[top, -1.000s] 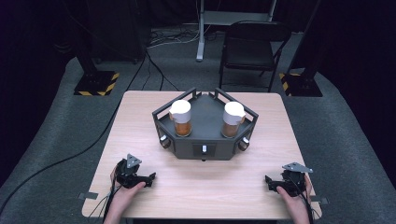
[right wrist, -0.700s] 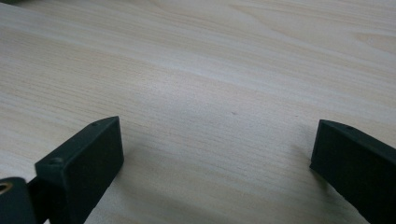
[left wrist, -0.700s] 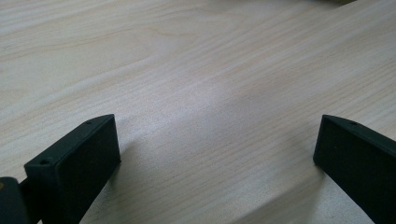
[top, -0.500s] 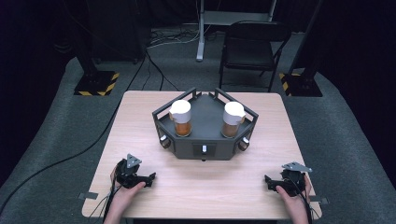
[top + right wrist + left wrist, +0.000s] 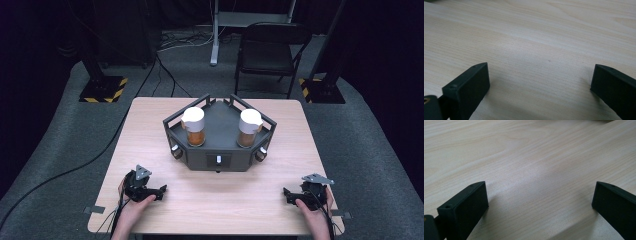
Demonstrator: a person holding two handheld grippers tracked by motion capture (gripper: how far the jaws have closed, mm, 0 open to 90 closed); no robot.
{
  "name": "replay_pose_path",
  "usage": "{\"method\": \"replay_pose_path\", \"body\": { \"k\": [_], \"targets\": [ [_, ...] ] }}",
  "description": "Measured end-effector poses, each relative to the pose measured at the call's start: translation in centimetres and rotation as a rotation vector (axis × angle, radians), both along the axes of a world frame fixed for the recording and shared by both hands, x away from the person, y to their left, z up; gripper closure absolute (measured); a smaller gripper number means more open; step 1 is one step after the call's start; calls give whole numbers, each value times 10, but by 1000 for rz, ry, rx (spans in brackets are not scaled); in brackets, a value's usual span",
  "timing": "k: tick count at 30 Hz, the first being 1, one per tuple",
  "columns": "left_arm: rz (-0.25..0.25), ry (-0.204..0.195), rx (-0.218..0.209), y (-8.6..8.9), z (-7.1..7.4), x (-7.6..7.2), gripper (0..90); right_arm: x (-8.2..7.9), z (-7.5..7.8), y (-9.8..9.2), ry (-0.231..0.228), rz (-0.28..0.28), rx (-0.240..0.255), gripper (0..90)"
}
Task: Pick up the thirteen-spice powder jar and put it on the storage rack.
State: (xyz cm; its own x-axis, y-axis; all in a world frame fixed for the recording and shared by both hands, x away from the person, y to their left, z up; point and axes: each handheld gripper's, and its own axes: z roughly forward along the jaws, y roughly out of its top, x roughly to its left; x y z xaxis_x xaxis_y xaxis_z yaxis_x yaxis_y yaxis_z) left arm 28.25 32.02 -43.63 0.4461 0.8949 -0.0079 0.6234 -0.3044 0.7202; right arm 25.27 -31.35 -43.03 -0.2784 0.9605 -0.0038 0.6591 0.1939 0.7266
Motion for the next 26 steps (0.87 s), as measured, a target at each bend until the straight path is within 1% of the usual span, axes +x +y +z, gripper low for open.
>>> {"method": "replay_pose_path", "body": {
  "k": [23,26],
  "targets": [
    [2,0,-1,0,0,0,2,0,0,0,0,0,0,8],
    [7,0,-1,-1,0,0,1,1,0,3,2,-9,-4,0]
  ]
}}
